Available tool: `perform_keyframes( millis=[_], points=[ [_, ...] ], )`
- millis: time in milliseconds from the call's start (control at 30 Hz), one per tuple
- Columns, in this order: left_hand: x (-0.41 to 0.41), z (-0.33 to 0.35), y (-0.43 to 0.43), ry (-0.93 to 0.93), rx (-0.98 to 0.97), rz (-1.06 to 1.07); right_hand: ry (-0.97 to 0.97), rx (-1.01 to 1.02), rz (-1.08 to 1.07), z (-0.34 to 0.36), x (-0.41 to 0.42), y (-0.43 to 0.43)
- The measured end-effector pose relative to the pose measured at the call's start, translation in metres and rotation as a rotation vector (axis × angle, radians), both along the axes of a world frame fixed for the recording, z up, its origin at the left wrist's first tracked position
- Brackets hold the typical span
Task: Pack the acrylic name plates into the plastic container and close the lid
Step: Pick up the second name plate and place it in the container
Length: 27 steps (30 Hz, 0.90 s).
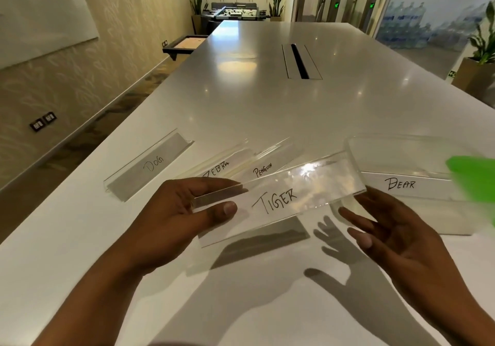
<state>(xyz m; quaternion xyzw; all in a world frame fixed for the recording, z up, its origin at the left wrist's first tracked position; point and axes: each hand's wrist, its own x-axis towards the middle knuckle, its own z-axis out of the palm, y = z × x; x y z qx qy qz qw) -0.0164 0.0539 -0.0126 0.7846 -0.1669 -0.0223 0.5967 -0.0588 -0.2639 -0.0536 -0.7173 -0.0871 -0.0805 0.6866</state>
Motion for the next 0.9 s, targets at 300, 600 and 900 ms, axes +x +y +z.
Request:
perform_keyframes(
  millis=[300, 600, 900],
  points=[
    [-0.005, 0.011, -0.003, 0.017, -0.023, -0.102, 0.008, 0.187, 0.125, 0.005, 0.010, 0.003],
    [-0.007, 0.017, -0.012, -0.013, -0.009, -0.118, -0.002, 0.350, 0.149, 0.016, 0.011, 0.006],
    [-0.003, 0.014, -0.019, -0.106, -0.145, -0.036, 0.006, 0.546, 0.085, 0.014, 0.014, 0.003]
  ],
)
